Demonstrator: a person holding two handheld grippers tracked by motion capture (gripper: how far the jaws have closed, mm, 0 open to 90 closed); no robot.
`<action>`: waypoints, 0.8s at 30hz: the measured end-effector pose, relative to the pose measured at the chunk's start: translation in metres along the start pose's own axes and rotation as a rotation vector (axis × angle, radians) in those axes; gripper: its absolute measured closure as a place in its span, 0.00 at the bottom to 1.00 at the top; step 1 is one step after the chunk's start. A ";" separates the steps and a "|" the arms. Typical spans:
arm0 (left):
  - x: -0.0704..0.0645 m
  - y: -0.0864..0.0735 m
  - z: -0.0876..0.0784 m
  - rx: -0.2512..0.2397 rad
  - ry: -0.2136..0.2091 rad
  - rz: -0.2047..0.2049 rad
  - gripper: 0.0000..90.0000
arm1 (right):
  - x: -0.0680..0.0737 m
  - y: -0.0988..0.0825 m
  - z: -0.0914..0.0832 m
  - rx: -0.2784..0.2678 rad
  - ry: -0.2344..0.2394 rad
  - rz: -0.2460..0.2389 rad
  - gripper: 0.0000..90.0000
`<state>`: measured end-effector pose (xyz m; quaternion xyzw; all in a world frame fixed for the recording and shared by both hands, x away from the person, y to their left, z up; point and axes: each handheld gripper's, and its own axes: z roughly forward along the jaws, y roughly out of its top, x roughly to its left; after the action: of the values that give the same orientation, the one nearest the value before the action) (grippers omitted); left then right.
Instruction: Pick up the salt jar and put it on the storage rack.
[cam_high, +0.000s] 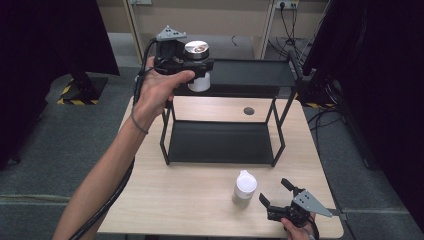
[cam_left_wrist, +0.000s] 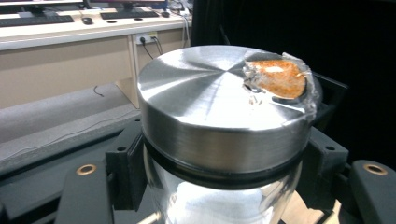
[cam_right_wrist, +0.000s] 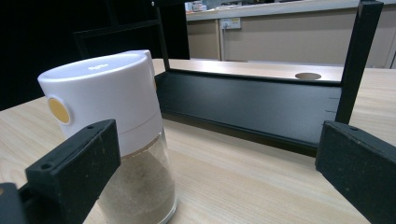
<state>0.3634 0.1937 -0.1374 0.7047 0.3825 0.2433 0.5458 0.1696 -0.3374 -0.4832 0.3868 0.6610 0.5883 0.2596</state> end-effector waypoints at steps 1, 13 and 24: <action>0.000 0.001 0.001 0.001 0.007 0.000 0.34 | 0.000 0.000 0.000 -0.001 0.000 -0.002 0.00; 0.005 0.004 0.024 0.009 0.129 -0.006 0.34 | -0.001 0.000 0.000 -0.003 0.002 -0.002 0.00; 0.004 0.001 0.044 0.001 0.176 -0.006 0.34 | -0.001 0.000 -0.001 -0.006 0.004 -0.001 0.00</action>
<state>0.3993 0.1710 -0.1498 0.6797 0.4312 0.3023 0.5106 0.1697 -0.3391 -0.4831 0.3846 0.6597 0.5910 0.2598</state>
